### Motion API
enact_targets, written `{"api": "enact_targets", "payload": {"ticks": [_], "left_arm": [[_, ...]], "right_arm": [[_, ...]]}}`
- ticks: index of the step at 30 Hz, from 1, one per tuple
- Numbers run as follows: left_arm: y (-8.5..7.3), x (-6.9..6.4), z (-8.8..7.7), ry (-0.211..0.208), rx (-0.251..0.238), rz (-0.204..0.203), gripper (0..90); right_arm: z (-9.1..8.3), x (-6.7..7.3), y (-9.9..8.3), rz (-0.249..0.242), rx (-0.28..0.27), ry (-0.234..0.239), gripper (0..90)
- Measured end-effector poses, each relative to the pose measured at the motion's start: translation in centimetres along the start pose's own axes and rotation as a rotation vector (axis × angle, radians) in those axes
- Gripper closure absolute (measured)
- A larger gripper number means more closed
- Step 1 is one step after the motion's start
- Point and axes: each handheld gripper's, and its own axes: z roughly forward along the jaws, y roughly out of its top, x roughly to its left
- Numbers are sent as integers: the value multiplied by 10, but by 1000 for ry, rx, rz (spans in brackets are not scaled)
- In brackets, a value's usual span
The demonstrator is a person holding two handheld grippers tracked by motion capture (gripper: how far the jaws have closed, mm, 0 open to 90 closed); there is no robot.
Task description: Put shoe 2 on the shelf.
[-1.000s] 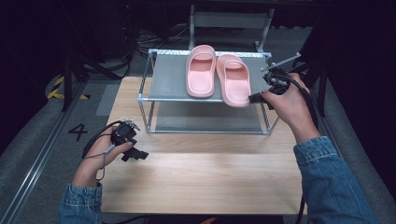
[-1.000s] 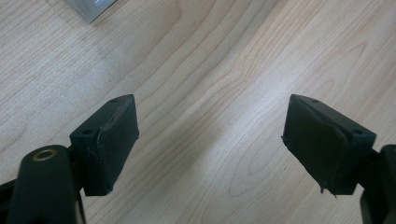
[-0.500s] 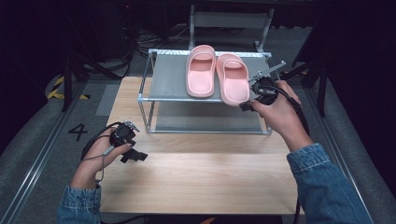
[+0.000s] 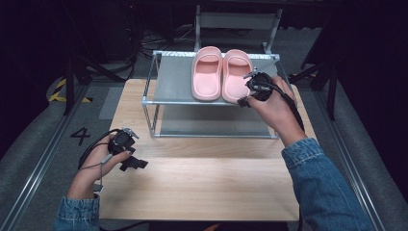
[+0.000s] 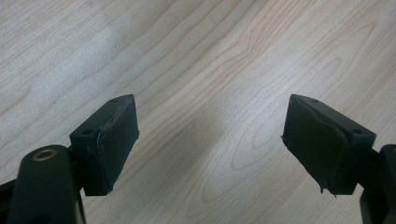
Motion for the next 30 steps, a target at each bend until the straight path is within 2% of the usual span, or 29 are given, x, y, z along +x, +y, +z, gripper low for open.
{"api": "enact_targets", "payload": {"ticks": [7, 10, 16, 18, 19, 23, 30], "left_arm": [[-4, 0, -1, 7, 3, 2, 190], [-5, -1, -2, 10, 2, -6, 190], [-5, 0, -1, 7, 3, 2, 190], [-5, 0, -1, 6, 3, -2, 190], [-5, 1, -1, 11, 2, 0, 190], [-4, 0, -1, 6, -1, -1, 190], [-5, 0, 1, 7, 7, -1, 190]], "right_arm": [[5, -1, 4, -12, -12, -16, 900], [7, 0, 5, -16, -20, -10, 900], [10, 5, 6, -34, -29, -5, 900], [8, 5, 5, -33, -39, -4, 878], [2, 6, 4, -32, -62, 6, 847], [-7, 8, 0, -22, -77, 12, 799], [-31, 7, -20, 1, -109, 1, 723]]}}
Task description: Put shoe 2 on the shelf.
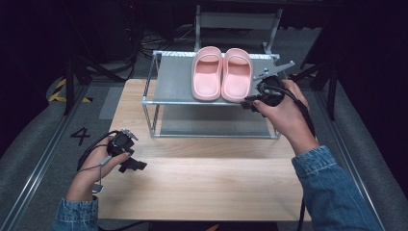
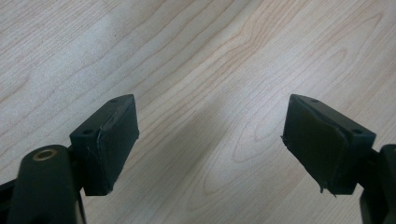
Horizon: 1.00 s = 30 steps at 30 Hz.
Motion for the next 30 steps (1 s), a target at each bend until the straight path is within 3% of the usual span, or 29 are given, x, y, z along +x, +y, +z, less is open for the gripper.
{"api": "enact_targets", "payload": {"ticks": [10, 22, 30], "left_arm": [[-4, -1, -2, 4, -3, -8, 189], [-4, 1, -1, 7, 0, -12, 190], [-4, 1, 0, 11, 11, -16, 190]], "right_arm": [[-20, -8, -30, 45, -5, -19, 663], [-28, -20, -75, 98, 80, -55, 580], [-23, -29, -114, 153, 144, -71, 522]]}}
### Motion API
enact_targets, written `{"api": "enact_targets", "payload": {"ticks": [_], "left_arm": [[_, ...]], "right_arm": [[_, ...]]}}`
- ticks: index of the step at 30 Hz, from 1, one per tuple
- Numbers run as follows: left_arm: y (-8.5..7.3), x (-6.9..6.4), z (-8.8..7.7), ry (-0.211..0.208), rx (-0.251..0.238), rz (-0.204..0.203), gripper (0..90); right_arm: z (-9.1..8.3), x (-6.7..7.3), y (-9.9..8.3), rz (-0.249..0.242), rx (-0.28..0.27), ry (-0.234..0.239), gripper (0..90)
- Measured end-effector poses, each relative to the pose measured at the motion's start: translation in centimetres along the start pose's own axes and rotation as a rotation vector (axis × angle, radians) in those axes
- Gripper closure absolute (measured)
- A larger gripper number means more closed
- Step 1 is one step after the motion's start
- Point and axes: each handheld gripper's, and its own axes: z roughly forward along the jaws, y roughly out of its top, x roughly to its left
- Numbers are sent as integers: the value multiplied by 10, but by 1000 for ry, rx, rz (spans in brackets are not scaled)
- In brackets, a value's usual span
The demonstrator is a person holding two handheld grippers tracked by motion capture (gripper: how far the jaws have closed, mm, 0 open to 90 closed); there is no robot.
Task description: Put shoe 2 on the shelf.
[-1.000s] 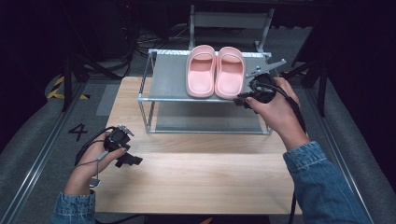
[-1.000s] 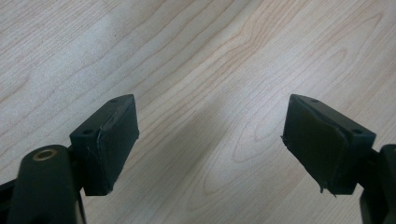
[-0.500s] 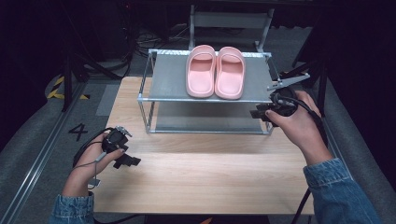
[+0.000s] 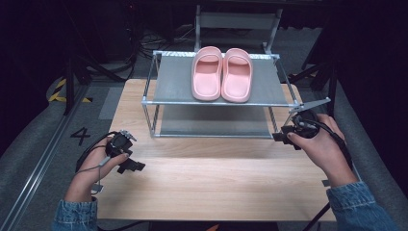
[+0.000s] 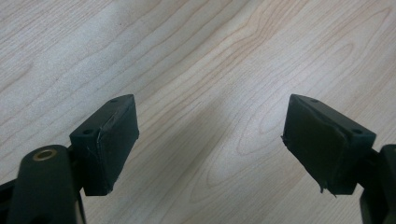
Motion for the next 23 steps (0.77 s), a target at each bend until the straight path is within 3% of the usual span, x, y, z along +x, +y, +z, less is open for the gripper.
{"api": "enact_targets", "payload": {"ticks": [9, 14, 23], "left_arm": [[-2, 0, 2, 1, 5, -7, 190], [-1, 1, 3, -3, -18, -37, 183], [0, 1, 4, -4, -21, -38, 182]], "right_arm": [[23, -13, -36, 57, 49, -17, 448], [37, -20, -54, 74, 79, -29, 424], [54, -26, -77, 119, 77, -30, 414]]}}
